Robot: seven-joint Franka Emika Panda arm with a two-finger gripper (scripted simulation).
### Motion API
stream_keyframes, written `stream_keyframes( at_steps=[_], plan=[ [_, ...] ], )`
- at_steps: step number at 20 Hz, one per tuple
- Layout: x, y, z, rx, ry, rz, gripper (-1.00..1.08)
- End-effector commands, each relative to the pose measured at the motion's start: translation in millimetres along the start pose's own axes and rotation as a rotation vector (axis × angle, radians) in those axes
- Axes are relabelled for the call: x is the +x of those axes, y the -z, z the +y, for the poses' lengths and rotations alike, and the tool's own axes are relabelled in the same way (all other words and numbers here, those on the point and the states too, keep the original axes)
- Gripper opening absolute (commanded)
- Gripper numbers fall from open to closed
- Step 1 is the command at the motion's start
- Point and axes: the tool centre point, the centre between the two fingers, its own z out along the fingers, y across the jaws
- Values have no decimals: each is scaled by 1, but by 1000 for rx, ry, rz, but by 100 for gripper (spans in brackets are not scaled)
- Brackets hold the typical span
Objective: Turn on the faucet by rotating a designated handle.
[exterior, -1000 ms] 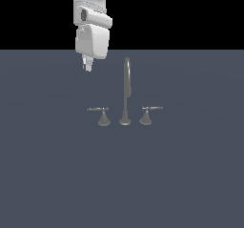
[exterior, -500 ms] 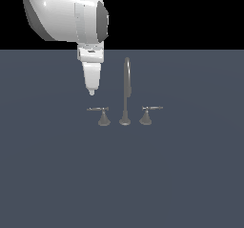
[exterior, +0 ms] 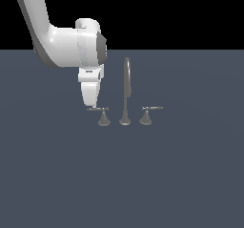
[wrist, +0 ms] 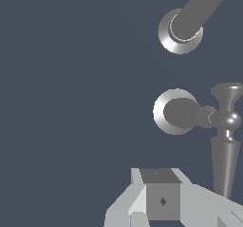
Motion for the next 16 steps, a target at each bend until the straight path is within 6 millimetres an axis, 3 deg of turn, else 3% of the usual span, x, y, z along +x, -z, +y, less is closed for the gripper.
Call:
stream_keyframes(
  at_steps=[1, 10, 16],
  plan=[
    [1, -8, -2, 5, -24, 12, -100],
    [2, -13, -3, 8, -40, 20, -100],
    [-7, -14, 14, 8, -40, 20, -100]
  ],
)
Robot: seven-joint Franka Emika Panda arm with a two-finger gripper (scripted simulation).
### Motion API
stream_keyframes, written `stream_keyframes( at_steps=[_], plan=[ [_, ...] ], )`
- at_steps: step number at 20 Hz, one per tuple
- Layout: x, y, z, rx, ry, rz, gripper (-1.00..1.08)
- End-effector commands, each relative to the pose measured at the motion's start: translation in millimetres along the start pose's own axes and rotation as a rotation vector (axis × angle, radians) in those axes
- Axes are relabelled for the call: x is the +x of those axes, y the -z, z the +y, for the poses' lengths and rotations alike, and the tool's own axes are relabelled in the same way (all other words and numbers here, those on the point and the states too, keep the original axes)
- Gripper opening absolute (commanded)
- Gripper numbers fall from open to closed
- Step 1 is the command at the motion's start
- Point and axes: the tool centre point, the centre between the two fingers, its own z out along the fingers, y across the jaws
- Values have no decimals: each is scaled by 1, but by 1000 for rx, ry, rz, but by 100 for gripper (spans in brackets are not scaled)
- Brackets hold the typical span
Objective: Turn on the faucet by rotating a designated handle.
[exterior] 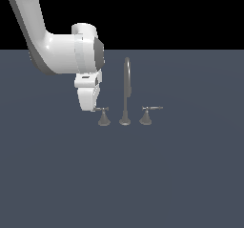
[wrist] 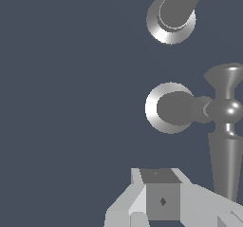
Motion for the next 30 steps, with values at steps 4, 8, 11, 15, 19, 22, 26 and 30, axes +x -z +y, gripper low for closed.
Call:
stream_keyframes(
  at_steps=[4, 8, 11, 15, 19, 22, 26, 30],
  plan=[
    [-8, 0, 17, 0, 0, 0, -100],
    [-11, 3, 15, 14, 2, 0, -100],
    [-8, 2, 24, 12, 1, 0, -100],
    [-5, 1, 37, 8, 1, 0, -100],
    [-2, 1, 50, 5, 0, 0, -100],
    [1, 0, 60, 3, 0, 0, -100],
    [-11, 2, 61, 9, 23, -8, -100],
    [9, 1, 70, 6, 14, -5, -100]
  ],
)
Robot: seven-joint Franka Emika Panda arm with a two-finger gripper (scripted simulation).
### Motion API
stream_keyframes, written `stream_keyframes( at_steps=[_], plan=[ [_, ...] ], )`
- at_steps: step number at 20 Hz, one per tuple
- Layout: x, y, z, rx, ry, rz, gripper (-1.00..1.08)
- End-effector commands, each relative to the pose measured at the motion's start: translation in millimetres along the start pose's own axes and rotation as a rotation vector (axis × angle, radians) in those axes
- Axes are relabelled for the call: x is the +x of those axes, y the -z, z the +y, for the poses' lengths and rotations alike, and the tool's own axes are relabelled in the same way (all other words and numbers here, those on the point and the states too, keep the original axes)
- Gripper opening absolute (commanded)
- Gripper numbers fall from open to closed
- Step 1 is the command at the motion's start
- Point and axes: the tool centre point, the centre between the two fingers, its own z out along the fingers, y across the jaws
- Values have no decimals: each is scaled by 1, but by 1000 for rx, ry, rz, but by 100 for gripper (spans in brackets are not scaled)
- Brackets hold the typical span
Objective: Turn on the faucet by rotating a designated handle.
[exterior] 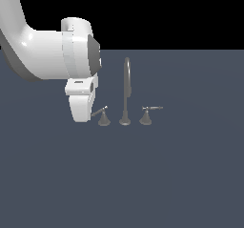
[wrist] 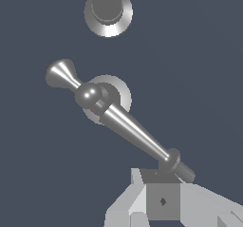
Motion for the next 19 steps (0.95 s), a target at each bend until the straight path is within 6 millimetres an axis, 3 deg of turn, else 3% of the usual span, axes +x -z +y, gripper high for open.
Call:
stream_keyframes(
  at_steps=[1, 7, 8, 18, 19],
  plan=[
    [21, -1, 7, -6, -18, 6, -100],
    [47, -2, 19, -10, -30, 10, -100],
    [14, 1, 16, -5, 15, -5, -100],
    [89, -1, 5, -10, -30, 10, -100],
    [89, -1, 5, -10, -30, 10, -100]
  ],
)
